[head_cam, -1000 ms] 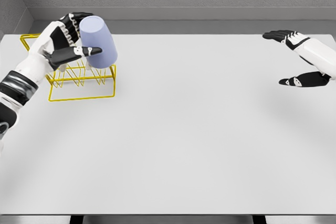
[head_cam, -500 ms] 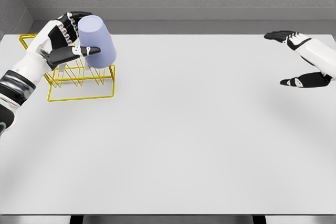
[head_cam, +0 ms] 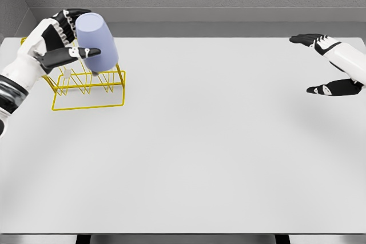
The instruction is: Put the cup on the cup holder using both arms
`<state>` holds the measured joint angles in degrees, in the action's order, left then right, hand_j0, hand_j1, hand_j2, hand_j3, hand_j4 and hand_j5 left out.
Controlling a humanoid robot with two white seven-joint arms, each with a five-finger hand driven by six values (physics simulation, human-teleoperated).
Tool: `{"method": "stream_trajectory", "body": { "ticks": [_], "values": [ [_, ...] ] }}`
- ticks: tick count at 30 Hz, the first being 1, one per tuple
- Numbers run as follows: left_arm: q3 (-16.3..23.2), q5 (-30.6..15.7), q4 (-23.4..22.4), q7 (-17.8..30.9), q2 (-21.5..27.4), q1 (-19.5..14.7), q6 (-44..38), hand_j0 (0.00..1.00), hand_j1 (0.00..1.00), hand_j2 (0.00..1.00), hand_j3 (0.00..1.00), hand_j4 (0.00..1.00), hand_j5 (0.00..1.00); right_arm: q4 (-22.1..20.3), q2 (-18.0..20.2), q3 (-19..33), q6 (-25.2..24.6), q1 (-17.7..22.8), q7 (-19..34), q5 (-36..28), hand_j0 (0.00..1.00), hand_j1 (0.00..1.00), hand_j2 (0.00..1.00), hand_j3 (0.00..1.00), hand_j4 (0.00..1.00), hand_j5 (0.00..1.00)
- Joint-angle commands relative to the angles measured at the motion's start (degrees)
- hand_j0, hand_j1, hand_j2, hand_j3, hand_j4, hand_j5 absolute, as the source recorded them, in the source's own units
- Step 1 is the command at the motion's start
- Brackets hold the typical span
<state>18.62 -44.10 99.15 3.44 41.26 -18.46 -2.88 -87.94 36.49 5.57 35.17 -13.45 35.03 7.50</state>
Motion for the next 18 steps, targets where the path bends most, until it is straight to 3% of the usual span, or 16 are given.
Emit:
{"method": "stream_trajectory", "body": {
  "ticks": [1,11,15,18],
  "values": [
    [-0.07,-0.11,-0.18,0.08,0.23,0.17,0.07,0.65,0.65,0.65,0.65,0.65,0.65,0.05,0.07,0.05,-0.17,0.00,-0.03,-0.47,1.00,1.00,1.00,1.00,1.00,1.00],
    [-0.07,-0.11,-0.54,0.16,0.58,2.46,1.83,0.66,0.66,0.66,0.66,0.66,0.66,0.23,0.07,0.05,-0.17,0.00,-0.03,-0.38,1.00,1.00,1.00,1.00,1.00,1.00],
    [-0.07,0.33,-0.54,0.34,0.58,2.29,1.74,0.97,0.97,0.97,0.97,0.97,0.97,0.14,0.07,0.05,-0.17,0.00,-0.03,-0.38,1.00,1.00,1.00,1.00,1.00,1.00],
    [-0.07,0.50,-0.62,0.34,0.58,2.02,1.74,1.00,1.00,1.00,1.00,1.00,1.00,0.14,0.07,0.05,-0.17,0.00,-0.03,-0.38,1.00,1.00,1.00,1.00,1.00,1.00]
  ]
}}
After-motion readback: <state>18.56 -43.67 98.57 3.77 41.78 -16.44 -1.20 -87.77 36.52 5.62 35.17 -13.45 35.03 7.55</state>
